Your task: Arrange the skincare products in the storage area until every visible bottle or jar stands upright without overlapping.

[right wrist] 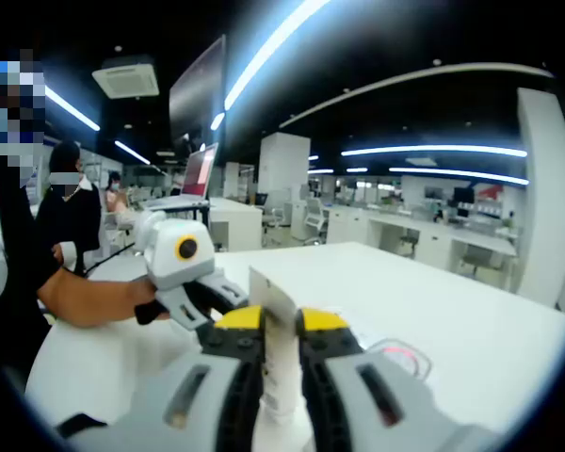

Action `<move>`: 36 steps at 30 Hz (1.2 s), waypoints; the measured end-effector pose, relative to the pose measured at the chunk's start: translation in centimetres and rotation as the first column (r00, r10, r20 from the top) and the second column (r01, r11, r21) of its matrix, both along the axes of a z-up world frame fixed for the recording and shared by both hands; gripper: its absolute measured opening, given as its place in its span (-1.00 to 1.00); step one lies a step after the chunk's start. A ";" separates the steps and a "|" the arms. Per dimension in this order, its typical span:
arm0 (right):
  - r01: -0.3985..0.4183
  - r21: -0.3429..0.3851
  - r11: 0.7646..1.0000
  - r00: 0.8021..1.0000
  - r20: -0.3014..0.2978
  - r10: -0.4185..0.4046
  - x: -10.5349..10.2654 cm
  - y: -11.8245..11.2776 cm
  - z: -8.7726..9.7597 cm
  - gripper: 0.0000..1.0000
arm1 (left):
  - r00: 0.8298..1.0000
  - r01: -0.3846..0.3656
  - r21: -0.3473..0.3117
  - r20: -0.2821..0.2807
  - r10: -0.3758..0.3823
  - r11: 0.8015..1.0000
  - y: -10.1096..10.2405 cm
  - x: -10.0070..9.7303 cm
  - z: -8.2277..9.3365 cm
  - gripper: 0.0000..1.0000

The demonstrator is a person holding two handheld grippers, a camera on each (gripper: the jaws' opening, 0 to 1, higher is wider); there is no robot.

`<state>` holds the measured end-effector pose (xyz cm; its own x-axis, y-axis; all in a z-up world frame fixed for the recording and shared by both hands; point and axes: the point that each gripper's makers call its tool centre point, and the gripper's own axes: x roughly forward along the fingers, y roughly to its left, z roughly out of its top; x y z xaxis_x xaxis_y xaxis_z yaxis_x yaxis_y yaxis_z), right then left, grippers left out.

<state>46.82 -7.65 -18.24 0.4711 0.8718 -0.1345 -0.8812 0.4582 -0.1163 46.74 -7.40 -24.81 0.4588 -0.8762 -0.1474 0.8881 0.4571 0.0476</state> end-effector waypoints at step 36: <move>0.037 -0.010 0.999 0.999 0.017 -0.037 0.4 -0.7 0.4 -0.81 | 1.000 -0.003 -0.056 -0.004 0.002 0.998 0.3 0.2 1.1 -0.65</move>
<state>47.26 -8.38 -17.79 0.5049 0.8525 -0.1355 -0.8618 0.4889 -0.1355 46.91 -7.08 -23.67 0.4607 -0.8820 -0.0996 0.8871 0.4613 0.0184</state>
